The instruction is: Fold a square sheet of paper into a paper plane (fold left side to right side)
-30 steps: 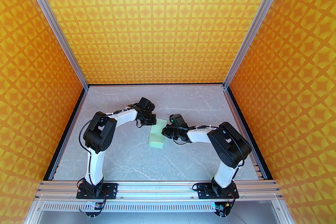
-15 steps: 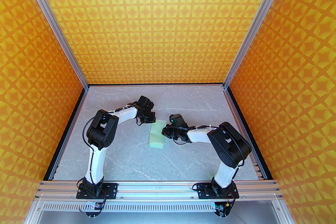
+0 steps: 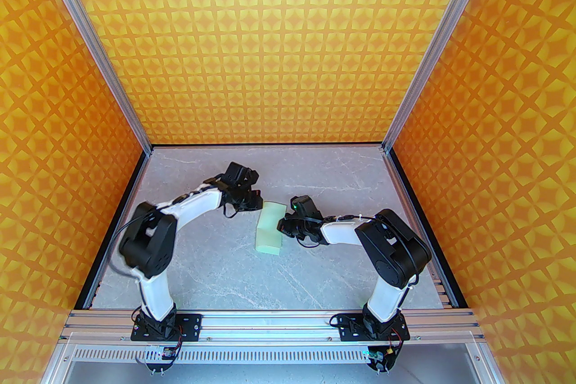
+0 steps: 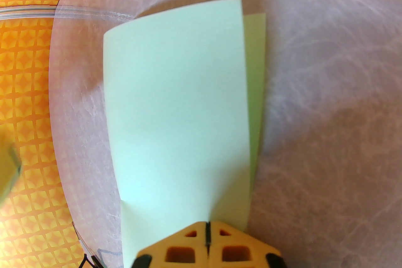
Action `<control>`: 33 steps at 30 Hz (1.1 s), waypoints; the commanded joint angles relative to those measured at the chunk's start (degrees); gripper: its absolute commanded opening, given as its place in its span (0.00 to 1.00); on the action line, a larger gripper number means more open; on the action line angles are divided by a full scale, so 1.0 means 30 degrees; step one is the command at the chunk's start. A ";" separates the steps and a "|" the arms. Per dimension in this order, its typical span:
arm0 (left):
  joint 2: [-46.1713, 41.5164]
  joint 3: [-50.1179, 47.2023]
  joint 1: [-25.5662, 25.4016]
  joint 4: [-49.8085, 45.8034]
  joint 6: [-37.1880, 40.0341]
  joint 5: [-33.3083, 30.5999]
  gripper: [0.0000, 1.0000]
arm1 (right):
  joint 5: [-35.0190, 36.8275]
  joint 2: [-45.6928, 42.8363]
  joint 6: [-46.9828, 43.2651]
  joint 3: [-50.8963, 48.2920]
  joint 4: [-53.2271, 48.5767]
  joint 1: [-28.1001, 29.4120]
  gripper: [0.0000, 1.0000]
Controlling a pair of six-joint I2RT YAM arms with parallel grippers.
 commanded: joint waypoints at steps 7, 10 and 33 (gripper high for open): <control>-0.1321 -0.3888 -0.1568 0.1219 -0.1886 0.0935 0.03 | 0.0910 0.0823 -0.0273 -0.0280 -0.1665 0.0155 0.00; -0.1526 -0.4618 -0.1574 0.1366 -0.1860 0.0911 0.03 | 0.0910 0.0864 -0.0331 -0.0218 -0.1723 0.0155 0.00; -0.0817 -0.6680 -0.1552 0.1044 -0.1286 -0.0786 0.02 | 0.0942 0.0698 -0.0474 -0.0216 -0.1870 0.0154 0.00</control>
